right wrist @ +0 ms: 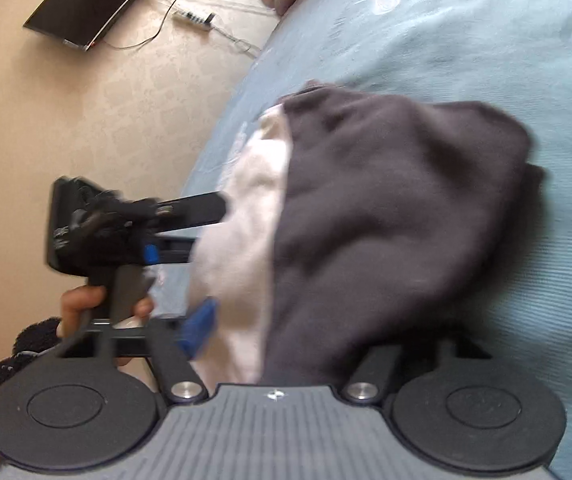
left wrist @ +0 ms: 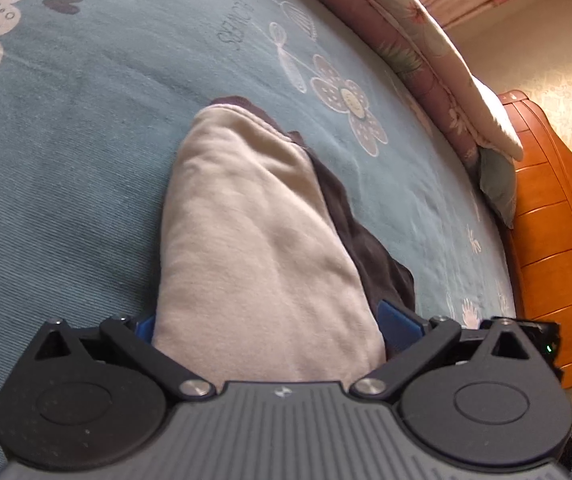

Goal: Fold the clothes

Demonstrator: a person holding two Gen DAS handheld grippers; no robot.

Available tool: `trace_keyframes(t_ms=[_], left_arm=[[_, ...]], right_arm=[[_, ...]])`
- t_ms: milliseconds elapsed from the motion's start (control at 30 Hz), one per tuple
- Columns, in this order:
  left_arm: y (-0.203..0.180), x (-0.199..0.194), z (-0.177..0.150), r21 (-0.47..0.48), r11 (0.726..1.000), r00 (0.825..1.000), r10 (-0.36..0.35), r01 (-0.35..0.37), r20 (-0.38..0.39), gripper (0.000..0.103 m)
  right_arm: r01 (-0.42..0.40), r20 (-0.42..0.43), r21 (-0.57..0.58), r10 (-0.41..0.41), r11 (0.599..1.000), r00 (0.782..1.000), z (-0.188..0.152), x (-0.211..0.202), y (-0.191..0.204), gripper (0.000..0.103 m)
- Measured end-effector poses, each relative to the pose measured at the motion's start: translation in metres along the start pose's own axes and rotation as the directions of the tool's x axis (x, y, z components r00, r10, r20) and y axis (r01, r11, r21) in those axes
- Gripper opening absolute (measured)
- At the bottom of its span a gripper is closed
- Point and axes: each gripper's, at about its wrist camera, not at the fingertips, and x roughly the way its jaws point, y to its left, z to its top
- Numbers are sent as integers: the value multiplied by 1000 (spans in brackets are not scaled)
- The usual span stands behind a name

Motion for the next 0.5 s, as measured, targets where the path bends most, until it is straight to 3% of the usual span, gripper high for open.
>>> trace_keyframes(t_ms=[100, 200, 500], left_arm=[[-18, 0, -6, 49, 998, 999, 33, -33, 0, 98], [-38, -10, -9, 83, 995, 998, 62, -63, 11, 94], [-111, -35, -22, 133, 991, 1000, 8, -11, 29, 92]], right_arm=[[-17, -27, 60, 19, 998, 999, 7, 1, -14, 33], [35, -29, -27, -35, 999, 999, 9, -2, 6, 33], [62, 74, -109, -55, 992, 996, 19, -71, 40, 33]])
